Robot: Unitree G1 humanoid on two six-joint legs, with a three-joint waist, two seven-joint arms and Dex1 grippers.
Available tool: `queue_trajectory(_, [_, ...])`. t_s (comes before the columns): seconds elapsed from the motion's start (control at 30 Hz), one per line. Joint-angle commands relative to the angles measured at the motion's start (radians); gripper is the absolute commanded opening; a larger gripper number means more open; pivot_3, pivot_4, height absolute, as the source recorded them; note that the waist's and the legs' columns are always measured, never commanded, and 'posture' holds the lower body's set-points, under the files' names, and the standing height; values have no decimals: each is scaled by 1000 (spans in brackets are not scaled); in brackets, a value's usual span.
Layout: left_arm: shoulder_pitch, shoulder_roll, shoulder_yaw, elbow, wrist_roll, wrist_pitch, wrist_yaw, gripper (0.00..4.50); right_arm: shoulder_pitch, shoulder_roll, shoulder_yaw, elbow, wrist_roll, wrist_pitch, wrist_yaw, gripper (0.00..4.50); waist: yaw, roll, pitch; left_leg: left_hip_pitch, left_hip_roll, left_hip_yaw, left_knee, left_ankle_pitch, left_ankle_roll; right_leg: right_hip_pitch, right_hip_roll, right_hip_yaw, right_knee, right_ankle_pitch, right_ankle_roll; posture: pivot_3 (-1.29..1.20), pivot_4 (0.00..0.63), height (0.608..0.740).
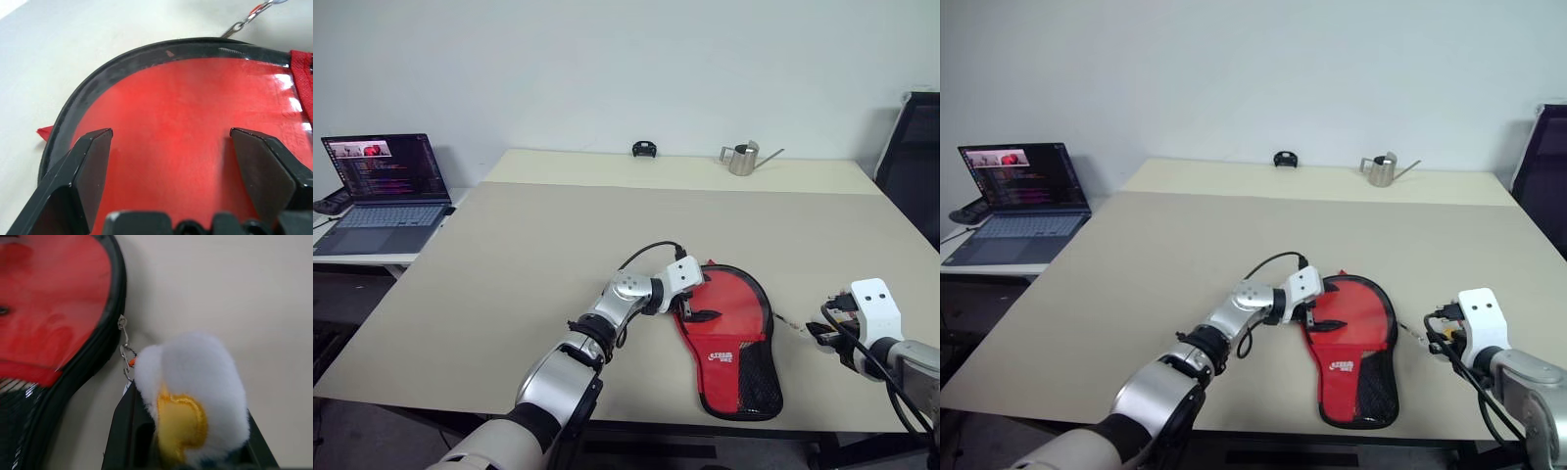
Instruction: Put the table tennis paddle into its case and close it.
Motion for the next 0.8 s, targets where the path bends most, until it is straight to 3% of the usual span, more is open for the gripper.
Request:
queue_trajectory(0.03, [94,-8,-84,110,92,72,-78,4208,32,-7,-73,-88,45,62,38,653,2,0,-1,0,0,0,0,-1,1,0,0,0,-1,0,0,0,150,740])
queue_trajectory(0.4, [114,-10,-97,106,107,67,-87,4208,284,-101,-180,-196,131,74,184,653,7,3,-6,3,-1,-8,0,-7,8,14,-3,-9,-15,-3,4,0,150,740])
queue_trajectory(0.8, [123,-11,-100,103,115,68,-92,4208,520,-183,-238,-273,264,-17,354,637,15,4,-8,2,-15,-24,-1,-10,10,21,-16,-23,-14,-15,6,0,150,740])
